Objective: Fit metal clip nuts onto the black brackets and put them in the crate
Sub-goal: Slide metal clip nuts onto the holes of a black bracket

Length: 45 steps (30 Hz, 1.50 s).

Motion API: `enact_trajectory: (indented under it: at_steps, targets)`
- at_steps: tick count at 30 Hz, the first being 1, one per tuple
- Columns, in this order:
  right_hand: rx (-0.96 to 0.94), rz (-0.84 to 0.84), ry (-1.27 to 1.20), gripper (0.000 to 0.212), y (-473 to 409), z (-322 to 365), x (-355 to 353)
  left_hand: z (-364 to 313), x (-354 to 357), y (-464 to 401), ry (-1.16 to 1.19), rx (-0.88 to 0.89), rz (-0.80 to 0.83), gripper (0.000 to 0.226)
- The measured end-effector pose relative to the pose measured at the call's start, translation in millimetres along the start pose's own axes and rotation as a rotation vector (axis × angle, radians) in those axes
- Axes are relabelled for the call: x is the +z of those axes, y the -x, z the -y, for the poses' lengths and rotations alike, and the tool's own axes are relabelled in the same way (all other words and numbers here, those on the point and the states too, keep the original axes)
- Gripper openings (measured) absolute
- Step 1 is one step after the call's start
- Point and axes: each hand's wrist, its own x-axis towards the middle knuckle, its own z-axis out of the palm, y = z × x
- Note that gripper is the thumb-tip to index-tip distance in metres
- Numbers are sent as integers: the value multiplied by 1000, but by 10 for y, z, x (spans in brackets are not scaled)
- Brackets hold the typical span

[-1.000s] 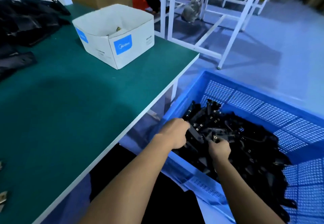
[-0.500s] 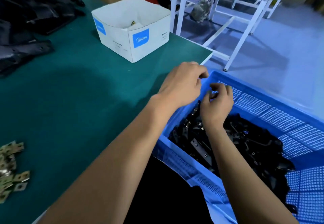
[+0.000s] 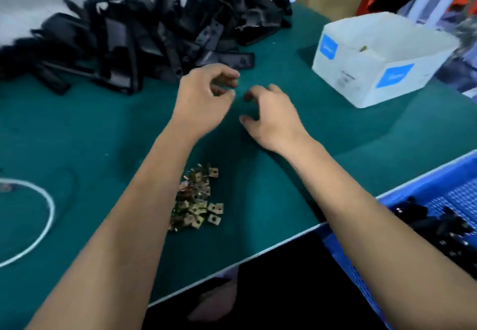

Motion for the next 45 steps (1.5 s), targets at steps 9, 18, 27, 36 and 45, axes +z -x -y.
enact_trajectory:
  at_steps: [9, 18, 27, 36, 45]
  targets:
    - [-277, 315, 200, 94, -802, 1410, 929, 957, -975, 326, 145, -355, -527, 32]
    - [-272, 378, 240, 76, -1121, 1746, 1208, 1059, -1086, 295, 195, -501, -901, 20]
    - [93, 51, -737, 37, -873, 1190, 1066, 1034, -1029, 305, 241, -472, -819, 14]
    - [-172, -488, -275, 70, -654, 709, 475, 988, -836, 316, 151, -297, -337, 11]
    - [-290, -135, -895, 54, -444, 871, 667, 750, -731, 369, 772, -345, -220, 31]
